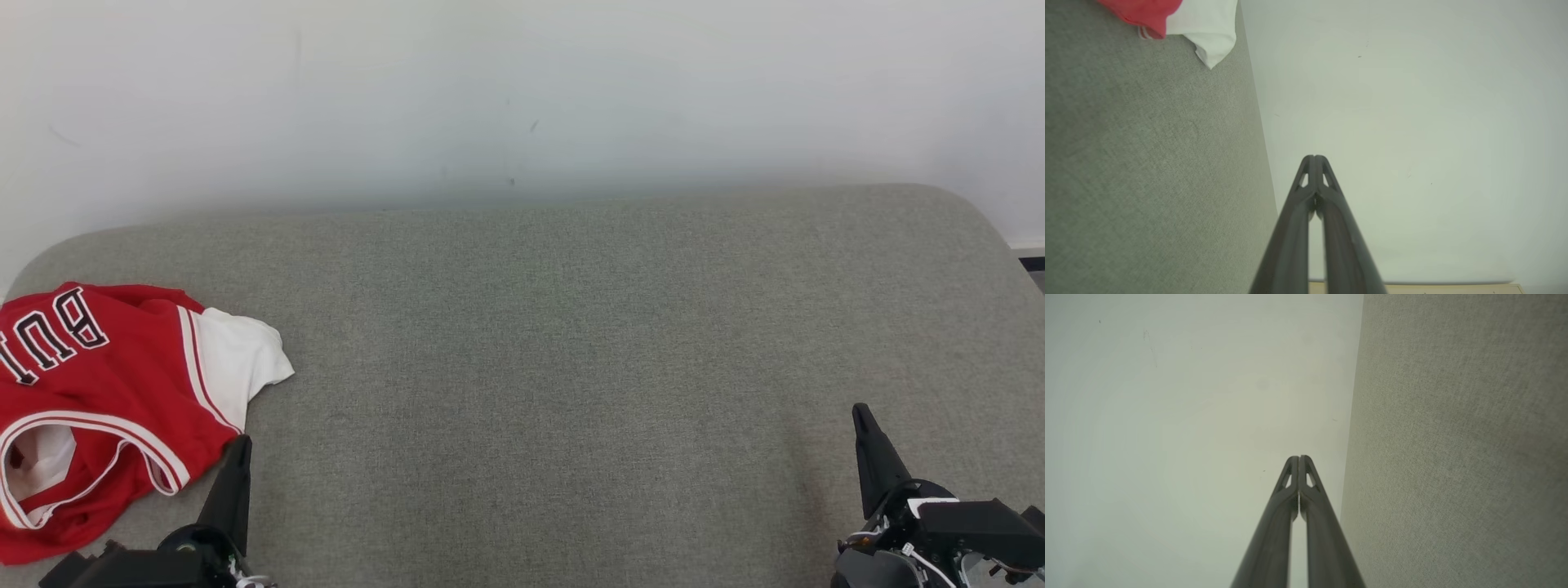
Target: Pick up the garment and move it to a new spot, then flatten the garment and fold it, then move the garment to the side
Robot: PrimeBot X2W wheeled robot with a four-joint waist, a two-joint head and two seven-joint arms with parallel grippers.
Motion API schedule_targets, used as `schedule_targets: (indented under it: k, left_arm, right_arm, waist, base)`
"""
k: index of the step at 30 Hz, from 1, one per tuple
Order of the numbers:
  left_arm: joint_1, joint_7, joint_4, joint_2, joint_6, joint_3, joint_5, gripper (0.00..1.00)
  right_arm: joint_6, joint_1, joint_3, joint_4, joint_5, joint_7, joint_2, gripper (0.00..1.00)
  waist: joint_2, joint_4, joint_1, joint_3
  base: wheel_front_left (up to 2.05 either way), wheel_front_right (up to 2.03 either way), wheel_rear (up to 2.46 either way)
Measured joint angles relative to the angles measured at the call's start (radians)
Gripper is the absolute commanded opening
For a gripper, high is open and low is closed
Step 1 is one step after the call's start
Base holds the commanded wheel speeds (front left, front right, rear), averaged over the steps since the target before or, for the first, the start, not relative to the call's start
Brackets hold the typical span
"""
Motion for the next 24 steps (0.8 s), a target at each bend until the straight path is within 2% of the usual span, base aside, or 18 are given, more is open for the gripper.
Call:
schedule_targets:
  k: [16, 17, 24]
  left_arm:
    - [0.000, 0.000, 0.000, 0.000, 0.000, 0.000, 0.000, 0.00]
    - [0.000, 0.000, 0.000, 0.000, 0.000, 0.000, 0.000, 1.00]
    - [0.040, -0.016, 0.037, -0.010, 0.003, -0.010, 0.000, 1.00]
  right_arm:
    - [0.000, 0.000, 0.000, 0.000, 0.000, 0.000, 0.000, 0.00]
    - [0.000, 0.000, 0.000, 0.000, 0.000, 0.000, 0.000, 1.00]
    - [-0.002, 0.035, 0.017, 0.040, -0.001, -0.015, 0.004, 1.00]
  waist:
    - [0.0000, 0.000, 0.0000, 0.000]
    - [0.0000, 0.000, 0.0000, 0.000]
    - [0.0000, -0.001, -0.0001, -0.004]
  base:
    - [0.00, 0.00, 0.00]
    - [0.00, 0.00, 0.00]
    - [0.00, 0.00, 0.00]
